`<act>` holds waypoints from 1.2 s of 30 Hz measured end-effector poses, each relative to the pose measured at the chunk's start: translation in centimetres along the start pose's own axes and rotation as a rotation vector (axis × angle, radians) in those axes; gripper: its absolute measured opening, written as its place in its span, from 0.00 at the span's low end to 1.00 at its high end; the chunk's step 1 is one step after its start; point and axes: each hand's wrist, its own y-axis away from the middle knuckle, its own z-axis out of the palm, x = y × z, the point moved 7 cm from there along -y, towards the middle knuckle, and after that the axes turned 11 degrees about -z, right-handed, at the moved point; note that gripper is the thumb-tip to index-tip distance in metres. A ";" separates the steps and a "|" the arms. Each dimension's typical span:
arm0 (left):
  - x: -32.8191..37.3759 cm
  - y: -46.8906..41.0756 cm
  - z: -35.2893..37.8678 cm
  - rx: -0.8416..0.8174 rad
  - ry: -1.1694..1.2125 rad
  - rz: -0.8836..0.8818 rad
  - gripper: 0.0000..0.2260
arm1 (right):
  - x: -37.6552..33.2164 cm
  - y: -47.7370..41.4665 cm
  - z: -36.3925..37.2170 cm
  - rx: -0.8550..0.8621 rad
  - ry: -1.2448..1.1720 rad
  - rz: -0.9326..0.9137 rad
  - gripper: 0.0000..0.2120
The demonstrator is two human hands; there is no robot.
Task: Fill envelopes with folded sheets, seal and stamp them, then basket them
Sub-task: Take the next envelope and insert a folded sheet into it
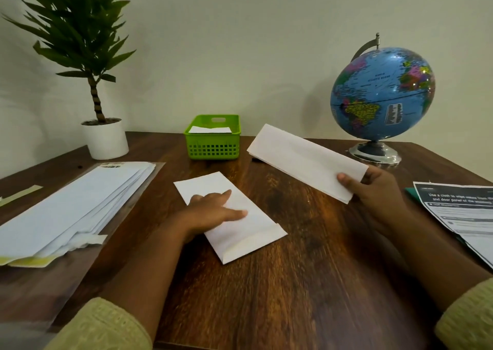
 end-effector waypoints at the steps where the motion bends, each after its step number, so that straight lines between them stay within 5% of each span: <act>1: -0.2 0.2 -0.1 -0.097 0.113 0.033 0.35 | 0.2 0.0 -0.1 0.008 -0.025 0.012 0.18; 4: -1.1 0.6 -0.2 -0.083 -0.076 0.108 0.35 | 0.6 0.0 -0.1 0.016 -0.085 0.045 0.17; 8: 0.1 -0.3 -0.7 0.324 -0.281 0.110 0.32 | 0.7 0.1 0.6 -0.041 -0.116 0.064 0.14; 11: 2.5 0.5 -0.6 0.577 -0.272 0.294 0.17 | 0.8 0.2 1.0 -0.078 -0.130 0.087 0.09; 14: 3.7 0.5 0.7 0.539 -0.270 0.394 0.14 | 0.7 0.3 1.3 -0.110 -0.117 0.104 0.07; 24: 4.4 -1.2 1.6 0.347 -0.191 0.276 0.22 | 2.1 0.2 0.4 -0.254 -0.137 0.391 0.09; 36: 5.7 -1.7 0.2 0.550 -0.060 0.102 0.28 | 2.7 0.1 -3.9 -0.201 -0.226 0.517 0.07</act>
